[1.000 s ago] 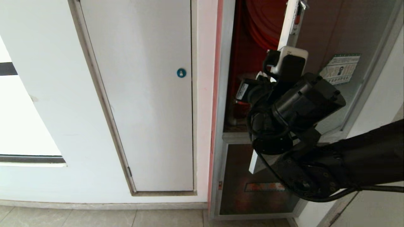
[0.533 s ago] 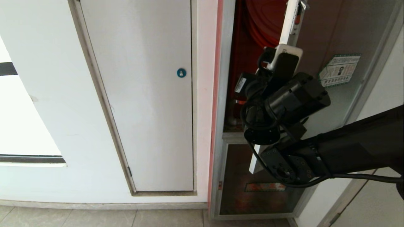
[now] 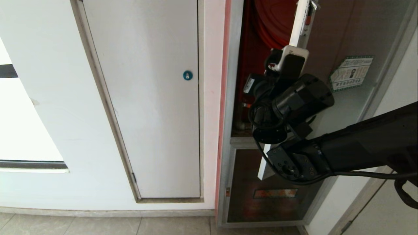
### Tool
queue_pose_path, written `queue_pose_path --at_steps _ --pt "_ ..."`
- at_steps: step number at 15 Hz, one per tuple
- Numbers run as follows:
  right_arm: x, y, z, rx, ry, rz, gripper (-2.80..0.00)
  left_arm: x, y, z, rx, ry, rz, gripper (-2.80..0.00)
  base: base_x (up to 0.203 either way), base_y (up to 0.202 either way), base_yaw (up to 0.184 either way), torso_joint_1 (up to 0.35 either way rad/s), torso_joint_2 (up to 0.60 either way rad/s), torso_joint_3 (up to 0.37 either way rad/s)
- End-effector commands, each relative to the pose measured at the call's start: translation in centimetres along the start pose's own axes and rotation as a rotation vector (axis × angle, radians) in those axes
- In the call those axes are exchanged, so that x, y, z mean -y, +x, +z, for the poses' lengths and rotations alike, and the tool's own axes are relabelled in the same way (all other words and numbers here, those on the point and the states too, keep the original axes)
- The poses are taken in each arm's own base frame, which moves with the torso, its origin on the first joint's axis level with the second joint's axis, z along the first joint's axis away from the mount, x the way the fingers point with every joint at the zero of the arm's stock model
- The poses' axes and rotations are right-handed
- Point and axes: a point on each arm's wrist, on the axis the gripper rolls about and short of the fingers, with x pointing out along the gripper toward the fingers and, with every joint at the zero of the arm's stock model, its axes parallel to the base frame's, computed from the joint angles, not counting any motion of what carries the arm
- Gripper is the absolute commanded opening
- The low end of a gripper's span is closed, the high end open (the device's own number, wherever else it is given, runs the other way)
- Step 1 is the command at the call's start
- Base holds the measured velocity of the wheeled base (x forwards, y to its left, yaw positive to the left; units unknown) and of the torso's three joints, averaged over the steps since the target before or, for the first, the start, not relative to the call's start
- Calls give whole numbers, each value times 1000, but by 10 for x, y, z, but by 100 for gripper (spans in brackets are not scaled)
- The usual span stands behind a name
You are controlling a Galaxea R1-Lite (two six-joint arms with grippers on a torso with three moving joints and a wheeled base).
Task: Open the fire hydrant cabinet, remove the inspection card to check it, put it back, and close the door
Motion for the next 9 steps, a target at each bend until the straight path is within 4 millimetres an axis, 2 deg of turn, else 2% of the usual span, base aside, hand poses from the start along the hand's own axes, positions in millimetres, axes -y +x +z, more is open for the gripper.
queue_pose_path --at_steps 1,9 --pt "5 5 1 9 -10 -19 -280 0 1 -2 -9 0 0 -280 0 0 0 0 0 0" --pt "13 10 7 18 -35 -38 -280 0 1 -2 -9 0 0 -280 0 0 0 0 0 0"
